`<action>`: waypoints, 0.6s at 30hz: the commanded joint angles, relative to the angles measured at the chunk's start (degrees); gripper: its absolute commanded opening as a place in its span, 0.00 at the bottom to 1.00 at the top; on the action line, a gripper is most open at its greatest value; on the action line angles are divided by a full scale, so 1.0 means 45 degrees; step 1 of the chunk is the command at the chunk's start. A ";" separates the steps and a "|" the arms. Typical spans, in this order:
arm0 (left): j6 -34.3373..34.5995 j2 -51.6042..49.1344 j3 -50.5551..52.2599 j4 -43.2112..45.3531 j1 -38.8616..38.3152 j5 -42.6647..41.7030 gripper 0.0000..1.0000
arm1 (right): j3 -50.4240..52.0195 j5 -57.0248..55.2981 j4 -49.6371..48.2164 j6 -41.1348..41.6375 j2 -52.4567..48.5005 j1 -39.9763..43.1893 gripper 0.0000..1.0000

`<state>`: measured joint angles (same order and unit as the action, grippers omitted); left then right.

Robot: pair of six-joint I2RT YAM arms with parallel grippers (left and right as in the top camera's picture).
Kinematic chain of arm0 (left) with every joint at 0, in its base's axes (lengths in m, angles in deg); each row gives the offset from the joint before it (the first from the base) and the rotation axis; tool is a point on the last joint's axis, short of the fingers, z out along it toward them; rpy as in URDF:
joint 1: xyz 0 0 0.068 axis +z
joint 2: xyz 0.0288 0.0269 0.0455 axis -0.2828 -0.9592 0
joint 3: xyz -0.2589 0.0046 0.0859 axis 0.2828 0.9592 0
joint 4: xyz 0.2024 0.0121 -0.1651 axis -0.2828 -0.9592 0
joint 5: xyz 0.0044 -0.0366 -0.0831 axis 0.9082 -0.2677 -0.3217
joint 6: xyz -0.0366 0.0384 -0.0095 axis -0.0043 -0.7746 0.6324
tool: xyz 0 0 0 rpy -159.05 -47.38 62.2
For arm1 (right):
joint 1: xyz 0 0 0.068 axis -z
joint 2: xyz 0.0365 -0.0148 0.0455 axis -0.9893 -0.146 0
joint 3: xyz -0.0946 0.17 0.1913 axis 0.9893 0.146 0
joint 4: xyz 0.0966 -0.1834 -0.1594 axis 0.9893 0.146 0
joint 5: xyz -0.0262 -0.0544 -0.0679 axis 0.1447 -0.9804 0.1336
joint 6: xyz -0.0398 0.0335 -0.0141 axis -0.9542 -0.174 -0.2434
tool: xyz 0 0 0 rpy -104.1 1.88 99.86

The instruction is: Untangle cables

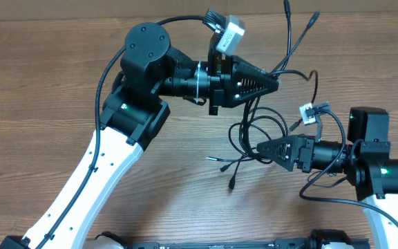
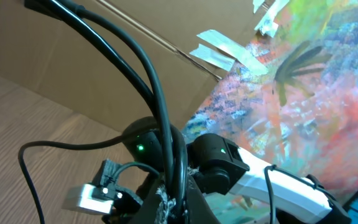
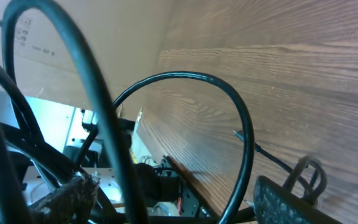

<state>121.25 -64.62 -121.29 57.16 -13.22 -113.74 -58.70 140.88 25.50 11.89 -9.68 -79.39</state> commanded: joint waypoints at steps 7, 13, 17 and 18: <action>-0.0078 0.0102 -0.0146 0.0097 -0.0112 0.0554 0.04 | -0.0253 0.1282 -0.0340 -0.0092 0.0024 0.0005 0.58; -0.0330 0.0102 -0.0146 -0.0005 -0.0112 0.0685 0.04 | -0.0253 0.1870 -0.0350 -0.0097 0.0024 0.0005 0.32; -0.0369 0.0102 -0.0146 -0.0141 -0.0112 0.0690 0.04 | -0.0253 0.1904 -0.0359 -0.0092 0.0024 0.0005 0.11; -0.0452 0.0102 -0.0146 -0.0287 -0.0112 0.0733 0.04 | -0.0253 0.1904 -0.0359 -0.0092 0.0024 0.0005 0.08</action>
<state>120.97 -64.60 -121.29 56.48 -13.22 -111.43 -58.70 147.68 24.17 12.00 -9.68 -79.41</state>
